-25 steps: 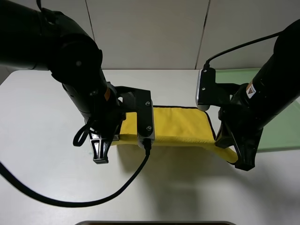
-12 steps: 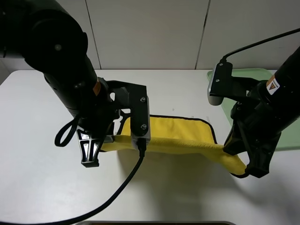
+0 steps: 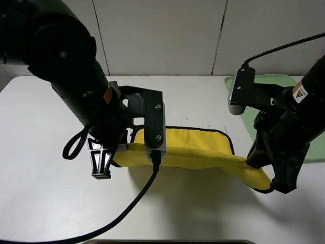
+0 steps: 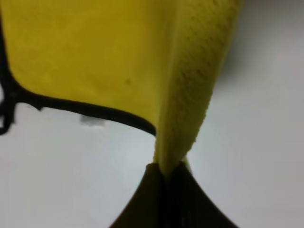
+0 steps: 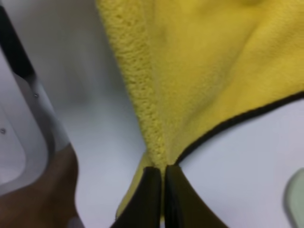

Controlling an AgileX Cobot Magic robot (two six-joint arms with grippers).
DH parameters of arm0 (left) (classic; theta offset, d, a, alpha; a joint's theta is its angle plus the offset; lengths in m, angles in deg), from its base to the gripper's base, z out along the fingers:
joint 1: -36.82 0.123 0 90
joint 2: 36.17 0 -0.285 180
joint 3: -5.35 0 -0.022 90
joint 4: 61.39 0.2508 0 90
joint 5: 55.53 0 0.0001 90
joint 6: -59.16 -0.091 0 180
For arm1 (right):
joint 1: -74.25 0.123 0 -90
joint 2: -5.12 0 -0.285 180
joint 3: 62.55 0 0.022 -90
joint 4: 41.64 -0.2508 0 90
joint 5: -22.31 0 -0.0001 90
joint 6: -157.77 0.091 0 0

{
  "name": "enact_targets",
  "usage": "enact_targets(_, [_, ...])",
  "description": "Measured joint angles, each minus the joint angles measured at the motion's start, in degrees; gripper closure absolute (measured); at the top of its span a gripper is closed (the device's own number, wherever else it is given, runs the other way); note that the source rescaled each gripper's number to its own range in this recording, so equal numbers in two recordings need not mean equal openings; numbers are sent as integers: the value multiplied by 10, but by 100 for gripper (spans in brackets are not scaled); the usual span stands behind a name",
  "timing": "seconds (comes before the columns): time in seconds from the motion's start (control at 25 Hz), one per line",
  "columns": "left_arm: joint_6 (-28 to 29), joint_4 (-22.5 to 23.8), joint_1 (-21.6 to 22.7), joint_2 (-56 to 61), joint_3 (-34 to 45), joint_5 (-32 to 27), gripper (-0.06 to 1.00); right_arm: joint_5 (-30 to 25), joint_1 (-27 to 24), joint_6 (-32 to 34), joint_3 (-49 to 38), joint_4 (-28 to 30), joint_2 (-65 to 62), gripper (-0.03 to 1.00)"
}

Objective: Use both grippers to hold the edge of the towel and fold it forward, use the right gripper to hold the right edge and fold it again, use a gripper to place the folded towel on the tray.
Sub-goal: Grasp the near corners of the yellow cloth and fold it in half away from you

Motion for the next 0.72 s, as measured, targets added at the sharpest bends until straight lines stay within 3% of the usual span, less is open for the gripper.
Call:
enact_targets(0.32, [0,13,8,-50,0,37,94,-2,0,11,27,36,30,97])
enact_targets(0.72, [0,17,55,-60,0,98,94,23,0,18,74,96,104,97])
